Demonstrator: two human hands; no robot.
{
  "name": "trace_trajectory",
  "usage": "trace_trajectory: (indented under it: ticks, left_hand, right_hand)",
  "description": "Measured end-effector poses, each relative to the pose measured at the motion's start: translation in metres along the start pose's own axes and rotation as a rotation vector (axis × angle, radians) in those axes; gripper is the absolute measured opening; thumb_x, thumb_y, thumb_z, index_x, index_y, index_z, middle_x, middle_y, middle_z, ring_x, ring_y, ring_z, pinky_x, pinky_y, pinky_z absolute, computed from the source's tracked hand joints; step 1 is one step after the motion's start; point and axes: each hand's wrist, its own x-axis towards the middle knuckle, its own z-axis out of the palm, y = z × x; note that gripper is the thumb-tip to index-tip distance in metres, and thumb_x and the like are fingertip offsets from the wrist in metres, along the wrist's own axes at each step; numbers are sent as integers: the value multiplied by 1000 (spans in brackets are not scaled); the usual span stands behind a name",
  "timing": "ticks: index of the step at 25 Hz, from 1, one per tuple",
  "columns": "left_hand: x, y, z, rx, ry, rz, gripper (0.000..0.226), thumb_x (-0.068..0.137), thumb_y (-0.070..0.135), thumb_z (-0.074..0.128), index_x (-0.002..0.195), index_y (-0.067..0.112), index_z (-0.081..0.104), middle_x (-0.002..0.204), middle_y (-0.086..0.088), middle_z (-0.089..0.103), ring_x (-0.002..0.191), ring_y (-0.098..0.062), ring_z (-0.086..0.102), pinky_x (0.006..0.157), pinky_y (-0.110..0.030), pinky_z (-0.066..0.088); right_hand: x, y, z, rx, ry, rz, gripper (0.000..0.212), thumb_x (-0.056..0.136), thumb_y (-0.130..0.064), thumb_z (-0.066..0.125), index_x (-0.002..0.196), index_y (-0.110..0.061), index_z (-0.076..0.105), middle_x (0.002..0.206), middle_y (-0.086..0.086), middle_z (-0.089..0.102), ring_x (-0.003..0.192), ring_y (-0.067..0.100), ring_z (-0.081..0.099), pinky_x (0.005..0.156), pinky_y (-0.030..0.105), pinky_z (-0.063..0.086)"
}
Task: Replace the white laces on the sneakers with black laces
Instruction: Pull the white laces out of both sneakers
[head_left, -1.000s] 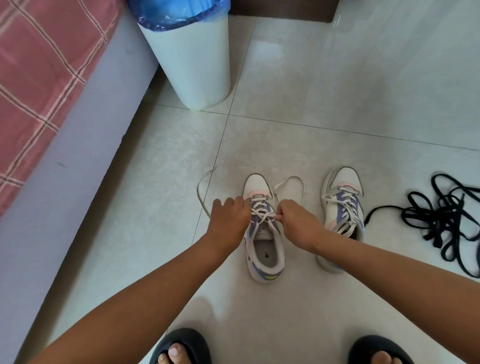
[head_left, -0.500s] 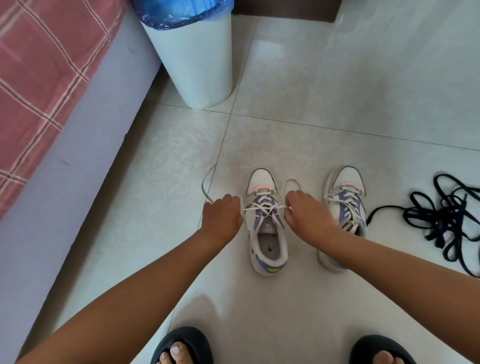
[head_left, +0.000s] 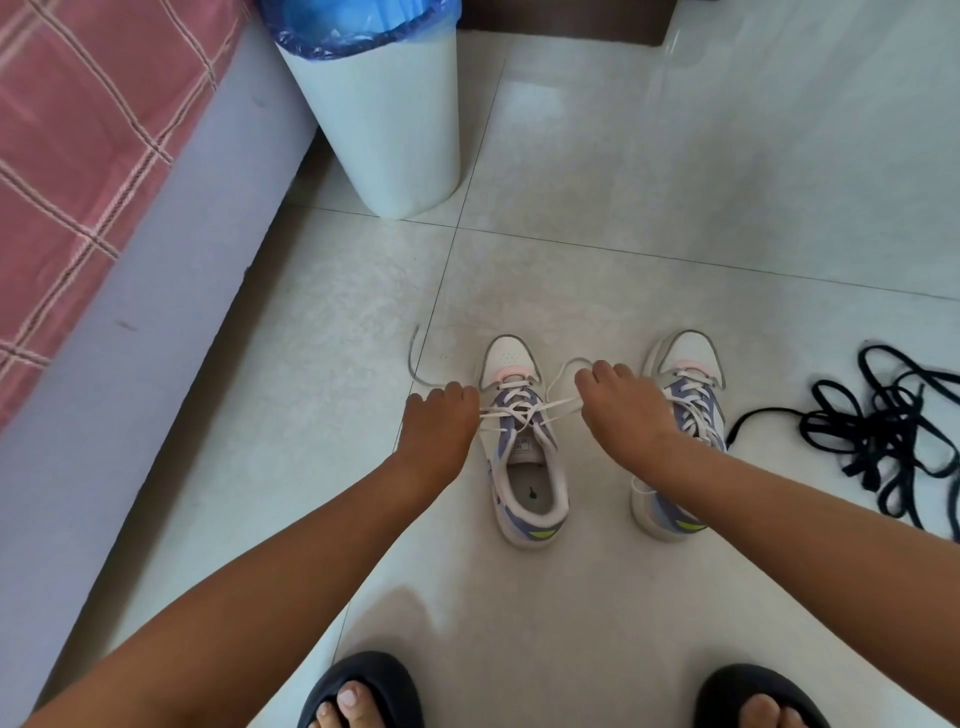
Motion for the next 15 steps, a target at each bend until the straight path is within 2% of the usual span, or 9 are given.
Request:
trace_trajectory:
  ticks: [1, 2, 4, 5, 7, 9, 11, 12, 15]
  left_hand:
    - [-1, -1, 2, 14, 37, 4, 19, 96, 16, 46, 114, 9, 46, 107, -5, 56, 97, -24, 59, 73, -31, 38]
    - [-3, -1, 1, -111, 23, -85, 20, 98, 21, 43, 114, 9, 45, 103, -4, 55, 96, -24, 59, 70, -30, 38]
    - [-1, -2, -4, -600, -195, -376, 34, 99, 37, 38, 108, 6, 50, 92, -4, 55, 87, -25, 62, 63, -26, 37]
    - [-1, -2, -6, -864, -360, -492, 40, 98, 41, 37, 102, 5, 53, 85, -6, 56, 77, -23, 63, 58, -24, 37]
    - [-1, 2, -11, -1220, -561, -576, 39, 97, 40, 40, 86, 7, 55, 73, -6, 55, 59, -18, 55, 54, -22, 34]
    - [0, 7, -11, -1328, -522, -534, 28, 96, 29, 46, 77, 10, 53, 68, -5, 52, 54, -15, 50, 51, -22, 34]
    - [4, 8, -8, -1230, -408, -446, 22, 94, 18, 46, 73, 11, 51, 67, -5, 52, 56, -16, 52, 50, -24, 38]
    - [6, 7, -7, -1076, -342, -372, 20, 92, 17, 47, 73, 12, 50, 69, -5, 53, 60, -18, 54, 53, -28, 42]
    - [3, -11, 0, -194, -107, -127, 9, 94, 18, 45, 95, 13, 53, 89, -3, 59, 83, -23, 59, 66, -30, 36]
  right_hand:
    - [-1, 2, -1, -104, -4, -22, 28, 67, -12, 77, 86, -4, 58, 80, 12, 58, 70, 31, 59, 52, 33, 36]
    - [-3, 0, -2, -18, -109, 55, 23, 80, -18, 68, 94, -4, 56, 87, 13, 59, 76, 31, 58, 56, 33, 36]
    - [-3, -5, -9, 601, -433, 483, 28, 94, -31, 47, 97, -4, 54, 85, 12, 57, 72, 25, 52, 58, 30, 35]
    - [-3, -8, -11, 926, -595, 665, 31, 95, -33, 47, 92, -4, 55, 77, 11, 55, 63, 22, 47, 54, 27, 34]
    - [-1, -17, -13, 1273, -672, 789, 27, 94, -31, 52, 83, -6, 55, 68, 8, 50, 54, 16, 38, 48, 23, 31]
    - [3, -23, -11, 1336, -605, 751, 18, 93, -18, 54, 77, -9, 51, 66, 7, 48, 52, 14, 36, 46, 23, 29]
    - [8, -18, -9, 1215, -493, 680, 19, 91, -10, 52, 72, -10, 47, 67, 9, 51, 53, 17, 41, 48, 24, 31]
    - [10, -9, -7, 1039, -423, 610, 20, 90, -10, 52, 70, -11, 46, 71, 10, 53, 59, 22, 48, 52, 26, 33]
    - [8, 28, -4, 321, -314, 370, 10, 92, -16, 45, 84, -11, 47, 90, 14, 58, 85, 31, 57, 64, 31, 36]
